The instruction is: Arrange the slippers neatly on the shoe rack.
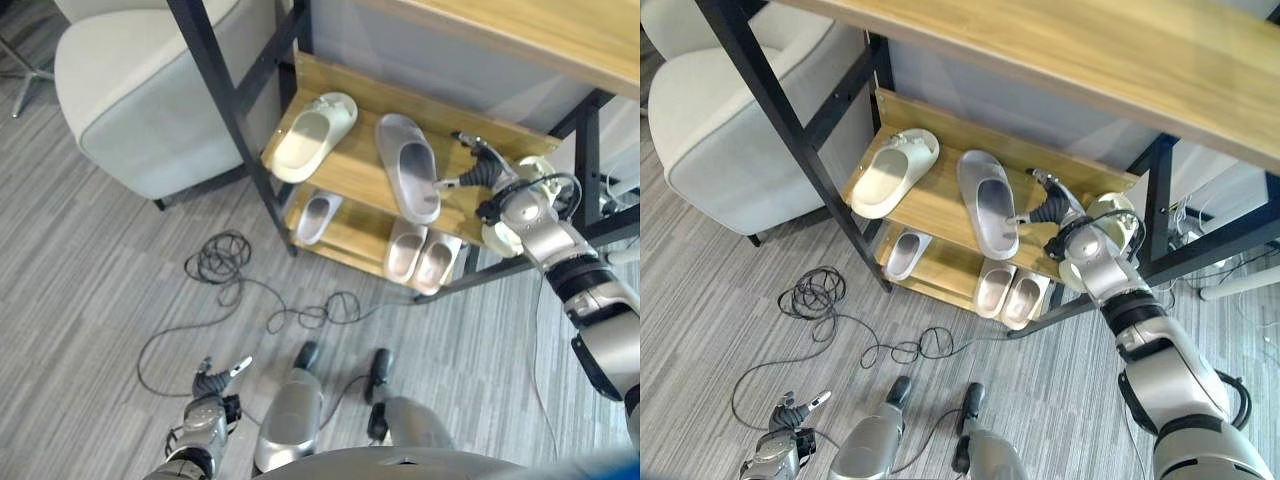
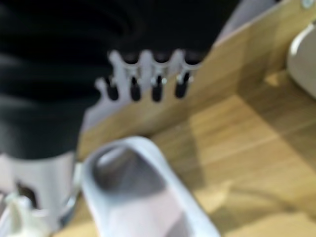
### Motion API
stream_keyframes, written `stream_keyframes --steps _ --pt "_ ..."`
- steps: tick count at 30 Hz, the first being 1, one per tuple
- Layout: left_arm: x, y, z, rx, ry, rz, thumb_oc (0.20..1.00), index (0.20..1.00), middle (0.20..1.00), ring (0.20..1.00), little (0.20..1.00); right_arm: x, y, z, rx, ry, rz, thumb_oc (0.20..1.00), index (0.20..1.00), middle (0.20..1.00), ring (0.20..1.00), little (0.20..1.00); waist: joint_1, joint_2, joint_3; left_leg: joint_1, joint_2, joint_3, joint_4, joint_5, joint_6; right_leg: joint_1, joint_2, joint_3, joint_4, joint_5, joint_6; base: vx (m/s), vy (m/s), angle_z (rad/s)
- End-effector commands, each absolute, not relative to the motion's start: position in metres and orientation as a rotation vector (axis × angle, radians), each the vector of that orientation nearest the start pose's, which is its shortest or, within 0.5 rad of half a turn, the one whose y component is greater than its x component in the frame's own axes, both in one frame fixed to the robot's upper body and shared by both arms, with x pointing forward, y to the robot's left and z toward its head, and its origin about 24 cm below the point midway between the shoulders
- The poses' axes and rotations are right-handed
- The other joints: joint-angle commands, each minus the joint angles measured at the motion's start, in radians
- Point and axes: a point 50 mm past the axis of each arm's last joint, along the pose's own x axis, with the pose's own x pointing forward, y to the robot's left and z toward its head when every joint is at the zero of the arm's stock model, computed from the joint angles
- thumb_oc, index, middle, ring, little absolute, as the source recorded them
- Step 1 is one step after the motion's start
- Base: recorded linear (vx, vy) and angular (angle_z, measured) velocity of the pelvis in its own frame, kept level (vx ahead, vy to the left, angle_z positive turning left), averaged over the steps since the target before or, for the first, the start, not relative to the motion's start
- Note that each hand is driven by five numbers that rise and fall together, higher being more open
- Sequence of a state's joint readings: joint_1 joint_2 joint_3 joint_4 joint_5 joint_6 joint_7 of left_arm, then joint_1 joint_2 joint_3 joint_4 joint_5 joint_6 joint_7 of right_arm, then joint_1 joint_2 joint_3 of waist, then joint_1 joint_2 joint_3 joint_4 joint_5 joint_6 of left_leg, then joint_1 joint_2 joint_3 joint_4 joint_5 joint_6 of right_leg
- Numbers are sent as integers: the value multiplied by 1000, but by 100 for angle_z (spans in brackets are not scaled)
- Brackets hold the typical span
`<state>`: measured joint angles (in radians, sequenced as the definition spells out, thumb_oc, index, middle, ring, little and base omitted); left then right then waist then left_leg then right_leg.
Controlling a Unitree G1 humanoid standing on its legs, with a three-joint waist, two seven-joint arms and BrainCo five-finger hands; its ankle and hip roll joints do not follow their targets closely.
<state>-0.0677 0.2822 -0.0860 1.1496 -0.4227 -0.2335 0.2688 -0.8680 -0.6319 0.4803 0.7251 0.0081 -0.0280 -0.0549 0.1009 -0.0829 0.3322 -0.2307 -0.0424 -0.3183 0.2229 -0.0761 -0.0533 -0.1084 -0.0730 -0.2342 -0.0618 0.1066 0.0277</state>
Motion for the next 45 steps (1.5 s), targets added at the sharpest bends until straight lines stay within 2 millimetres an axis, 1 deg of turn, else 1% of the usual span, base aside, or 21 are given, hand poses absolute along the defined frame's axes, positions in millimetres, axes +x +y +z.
stream_keyframes --steps 1,6,7,8,10,16,18,21,25,29,33,37,38,39,40,41,42,43,44,45 --pt "150 271 -121 118 753 534 1000 1000 1000 1000 1000 392 -222 194 -865 -188 -7 1000 1000 1000 1000 1000 6 17 -31 49 2 70 -60 9 16 -69 -40 59 235 -168 75 0 0 0" --pt "156 270 -117 116 728 524 1000 1000 1000 1000 1000 395 -222 199 -866 -193 -16 1000 1000 1000 1000 1000 10 26 -20 30 -4 69 -52 10 15 -87 -43 61 245 -169 74 -1 7 0" --pt "158 270 -116 121 717 517 1000 1000 1000 1000 1000 397 -222 206 -866 -204 -27 1000 1000 1000 1000 1000 12 29 -14 22 -7 67 -50 12 15 -97 -44 63 248 -170 74 -5 7 3" --pt "158 270 -116 120 717 518 1000 1000 1000 1000 1000 397 -222 206 -866 -205 -27 1000 1000 1000 1000 1000 12 29 -14 21 -7 67 -50 12 15 -98 -44 63 248 -170 74 0 0 0" --pt "161 270 -114 123 698 508 1000 1000 1000 1000 1000 400 -222 216 -890 -223 -46 1000 1000 1000 1000 1000 15 31 -3 9 -11 70 -51 15 13 -110 -45 65 251 -169 76 0 0 0" --pt "165 269 -111 126 675 490 1000 1000 1000 1000 1000 403 -224 221 -896 -222 -71 1000 1000 1000 1000 1000 23 37 4 -10 -17 70 -50 19 13 -129 -48 65 260 -166 75 0 0 0" --pt "167 268 -109 126 662 477 1000 1000 1000 1000 1000 404 -226 229 -896 -238 -98 1000 1000 1000 1000 1000 28 41 8 -21 -21 70 -47 19 12 -138 -49 65 259 -165 76 0 0 0" --pt "169 268 -108 126 651 474 1000 1000 1000 1000 1000 406 -224 235 -925 -245 -111 1000 1000 1000 1000 1000 32 42 16 -31 -23 70 -42 20 12 -146 -50 69 258 -162 76 -12 2 0" --pt "169 266 -108 122 644 470 1000 1000 1000 1000 1000 408 -227 237 -963 -240 -134 1000 1000 1000 1000 1000 35 44 20 -37 -26 73 -50 25 14 -154 -51 74 253 -154 78 0 0 0" --pt "173 266 -105 107 620 459 1000 1000 1000 1000 1000 409 -231 245 -1001 -236 -163 1000 1000 1000 1000 1000 37 45 23 -45 -30 81 -76 42 15 -166 -54 79 232 -135 84 -7 8 0" --pt "175 264 -103 97 607 448 1000 1000 1000 1000 1000 411 -234 243 -1029 -204 -167 1000 1000 1000 1000 1000 42 48 23 -55 -33 87 -90 50 18 -175 -56 84 217 -125 87 -5 11 -1" --pt "181 262 -99 95 579 436 1000 1000 1000 1000 1000 413 -236 242 -1054 -187 -185 1000 1000 1000 1000 1000 49 57 30 -64 -37 87 -97 56 17 -189 -62 85 218 -123 90 -3 12 -2" --pt "182 261 -99 94 576 434 1000 1000 1000 1000 1000 413 -236 241 -1053 -182 -189 909 909 909 909 909 51 59 32 -65 -38 88 -97 55 17 -189 -63 84 218 -123 90 0 0 0" --pt "184 261 -98 92 571 433 1000 1000 1000 1000 1000 414 -234 243 -1051 -186 -188 573 573 573 573 573 50 61 34 -66 -40 88 -97 55 17 -191 -64 84 217 -122 90 0 0 0" --pt "185 261 -97 94 565 434 1000 1000 1000 1000 1000 414 -232 242 -1057 -190 -188 489 489 489 489 489 51 62 37 -69 -41 90 -93 55 17 -192 -64 85 218 -121 91 0 0 0" --pt "186 261 -97 94 562 433 1000 1000 1000 1000 1000 414 -231 242 -1061 -192 -188 357 357 357 357 357 53 62 38 -70 -42 91 -91 54 17 -192 -65 85 218 -121 91 0 0 0" --pt "188 259 -96 98 554 429 1000 1000 1000 1000 1000 415 -229 242 -1069 -202 -191 253 253 253 253 253 54 63 43 -74 -45 92 -86 52 16 -192 -67 84 219 -122 91 0 0 0" --pt "188 259 -96 98 554 429 1000 1000 1000 1000 1000 415 -229 242 -1069 -202 -191 238 238 238 238 238 54 63 43 -74 -45 92 -85 52 16 -192 -67 84 219 -122 91 0 0 0" --pt "188 258 -96 97 553 429 1000 1000 1000 1000 1000 415 -227 242 -1066 -210 -192 200 200 200 200 200 55 64 45 -74 -45 92 -83 51 16 -192 -67 85 220 -123 91 0 0 0" --pt "188 257 -96 96 553 429 1000 1000 1000 1000 1000 415 -226 241 -1064 -216 -196 200 200 200 200 200 55 65 46 -74 -46 92 -81 48 16 -192 -68 86 221 -123 91 0 0 0"
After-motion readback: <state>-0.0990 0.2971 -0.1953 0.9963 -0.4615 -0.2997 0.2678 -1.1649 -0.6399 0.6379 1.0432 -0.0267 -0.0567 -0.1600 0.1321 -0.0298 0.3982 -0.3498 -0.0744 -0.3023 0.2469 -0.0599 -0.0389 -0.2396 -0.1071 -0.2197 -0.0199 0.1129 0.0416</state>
